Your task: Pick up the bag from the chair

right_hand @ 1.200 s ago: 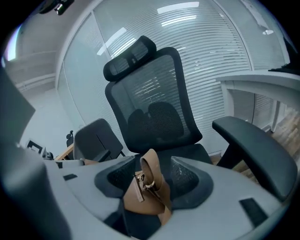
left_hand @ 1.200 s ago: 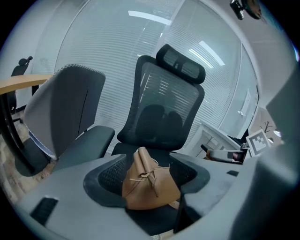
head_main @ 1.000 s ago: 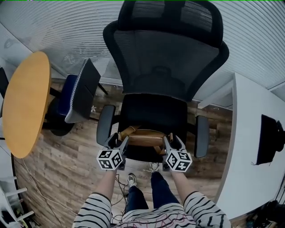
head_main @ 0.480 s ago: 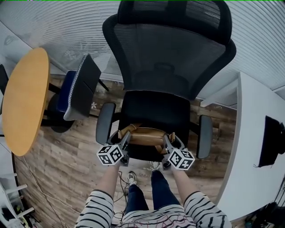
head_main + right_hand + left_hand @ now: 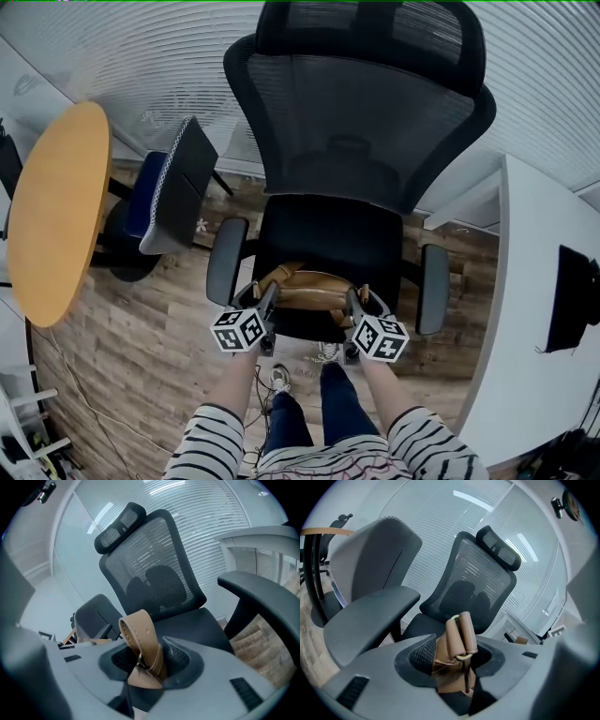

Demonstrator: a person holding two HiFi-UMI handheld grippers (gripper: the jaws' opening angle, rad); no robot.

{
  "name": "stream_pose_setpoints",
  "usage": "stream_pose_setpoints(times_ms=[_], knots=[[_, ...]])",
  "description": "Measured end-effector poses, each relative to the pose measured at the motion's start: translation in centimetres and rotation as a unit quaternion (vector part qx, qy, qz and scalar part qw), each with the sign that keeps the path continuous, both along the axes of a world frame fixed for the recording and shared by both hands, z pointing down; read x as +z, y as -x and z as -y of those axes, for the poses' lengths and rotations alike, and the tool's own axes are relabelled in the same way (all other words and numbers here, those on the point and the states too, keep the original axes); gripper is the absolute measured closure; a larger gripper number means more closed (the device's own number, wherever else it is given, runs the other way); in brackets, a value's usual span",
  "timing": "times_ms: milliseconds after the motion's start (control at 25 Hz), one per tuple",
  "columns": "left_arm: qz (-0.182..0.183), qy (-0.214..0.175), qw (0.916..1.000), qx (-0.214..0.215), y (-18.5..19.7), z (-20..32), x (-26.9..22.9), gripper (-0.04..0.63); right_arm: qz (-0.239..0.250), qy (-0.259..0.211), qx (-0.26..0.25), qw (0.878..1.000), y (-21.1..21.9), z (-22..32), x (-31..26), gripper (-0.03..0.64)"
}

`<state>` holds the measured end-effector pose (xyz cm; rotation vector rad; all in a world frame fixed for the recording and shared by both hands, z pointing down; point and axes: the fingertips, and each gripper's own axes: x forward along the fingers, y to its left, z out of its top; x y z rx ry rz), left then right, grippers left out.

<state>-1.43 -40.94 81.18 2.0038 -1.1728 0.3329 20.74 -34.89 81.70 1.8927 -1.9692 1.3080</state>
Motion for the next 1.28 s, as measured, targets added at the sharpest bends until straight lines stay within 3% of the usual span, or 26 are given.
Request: stream_pose_setpoints(times_ms=[400,1280], knots=[[-0.001,0.004,1.0,0.004,1.0,-2.9,-3.0,0.41,-0.019,0.001,-0.015,1.0,1.0,-2.1,-3.1,0.469],[-0.026,-0.099,0.9947,0.012,5.0,-7.2,-19.1,0.408,-0.044,-0.088,0.007,0.995,5.0,-7.1,-19.3,0.471]])
